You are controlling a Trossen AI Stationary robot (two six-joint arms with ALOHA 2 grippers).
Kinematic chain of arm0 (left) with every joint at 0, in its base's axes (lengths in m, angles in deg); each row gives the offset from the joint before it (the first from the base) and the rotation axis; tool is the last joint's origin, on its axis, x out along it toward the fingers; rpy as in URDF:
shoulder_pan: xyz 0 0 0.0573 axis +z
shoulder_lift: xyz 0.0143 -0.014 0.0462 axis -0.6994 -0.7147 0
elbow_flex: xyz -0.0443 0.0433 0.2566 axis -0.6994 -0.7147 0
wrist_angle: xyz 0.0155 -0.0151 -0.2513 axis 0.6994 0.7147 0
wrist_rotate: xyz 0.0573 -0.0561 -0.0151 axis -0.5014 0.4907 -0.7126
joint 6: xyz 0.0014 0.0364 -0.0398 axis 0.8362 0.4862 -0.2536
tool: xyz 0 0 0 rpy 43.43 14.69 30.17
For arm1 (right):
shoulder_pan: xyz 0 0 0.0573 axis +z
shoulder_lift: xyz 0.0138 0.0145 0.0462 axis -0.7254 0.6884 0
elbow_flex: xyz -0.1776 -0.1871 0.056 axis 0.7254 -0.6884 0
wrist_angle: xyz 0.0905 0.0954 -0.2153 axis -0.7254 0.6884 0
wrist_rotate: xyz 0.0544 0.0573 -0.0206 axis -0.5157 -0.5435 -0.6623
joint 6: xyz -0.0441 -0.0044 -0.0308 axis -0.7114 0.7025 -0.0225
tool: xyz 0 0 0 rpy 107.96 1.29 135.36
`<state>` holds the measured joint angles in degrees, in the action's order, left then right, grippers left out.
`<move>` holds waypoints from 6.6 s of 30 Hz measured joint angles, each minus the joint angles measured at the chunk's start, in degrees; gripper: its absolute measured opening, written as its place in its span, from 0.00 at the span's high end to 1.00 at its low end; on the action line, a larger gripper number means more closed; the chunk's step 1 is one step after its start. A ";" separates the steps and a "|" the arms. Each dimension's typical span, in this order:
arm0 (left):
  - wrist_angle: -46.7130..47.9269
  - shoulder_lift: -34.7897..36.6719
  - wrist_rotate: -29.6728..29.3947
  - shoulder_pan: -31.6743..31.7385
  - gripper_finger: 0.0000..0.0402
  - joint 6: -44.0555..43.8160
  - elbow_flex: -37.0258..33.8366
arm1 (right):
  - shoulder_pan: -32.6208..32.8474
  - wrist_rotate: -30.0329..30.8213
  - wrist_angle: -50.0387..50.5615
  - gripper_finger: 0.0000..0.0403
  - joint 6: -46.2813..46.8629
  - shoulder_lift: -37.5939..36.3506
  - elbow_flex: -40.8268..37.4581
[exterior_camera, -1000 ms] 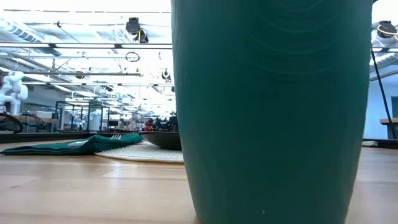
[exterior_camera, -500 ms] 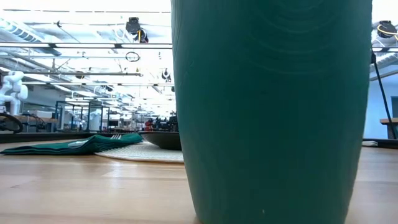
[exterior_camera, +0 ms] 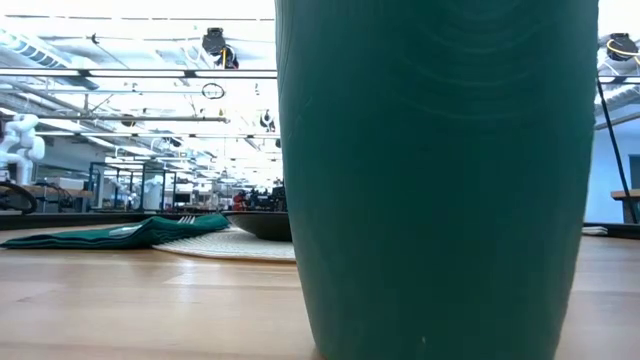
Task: Set table place
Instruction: Put the green knife on the right side of the plate
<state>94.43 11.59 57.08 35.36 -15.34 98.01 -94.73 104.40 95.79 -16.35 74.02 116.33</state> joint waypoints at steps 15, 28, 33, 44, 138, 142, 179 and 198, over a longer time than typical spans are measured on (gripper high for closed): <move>-3.65 0.30 -6.95 3.97 0.51 -1.70 0.00 | -2.34 13.56 -13.76 1.00 6.67 10.66 -3.75; -3.61 0.30 -7.12 4.55 0.51 -1.15 0.00 | -2.33 8.64 -21.63 1.00 8.01 10.38 -13.40; -3.56 0.30 -7.43 4.57 0.51 0.27 0.00 | 3.54 4.89 -21.10 1.00 8.87 7.91 -12.92; -3.56 0.30 -8.13 4.57 0.51 1.43 0.00 | 9.51 0.21 -20.70 1.00 11.17 -4.55 -9.15; -67.73 -19.58 57.27 16.90 0.51 -16.75 -0.02 | 40.63 -50.98 -105.15 1.00 -14.48 -4.98 21.74; -67.94 -19.39 57.38 17.17 0.51 -16.71 -0.02 | 40.61 -50.99 -105.20 1.00 -14.15 -3.21 22.12; -61.66 -19.42 55.15 17.29 0.97 -14.79 -0.02 | 38.78 -49.92 -96.68 0.65 -15.01 -5.42 22.16; -33.37 -6.55 -4.03 14.18 0.97 12.34 0.00 | 47.92 3.03 -74.54 0.68 -44.78 -16.04 22.23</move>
<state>61.06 5.05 53.05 49.55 -3.01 98.00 -46.80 107.43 21.25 -61.13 57.98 138.56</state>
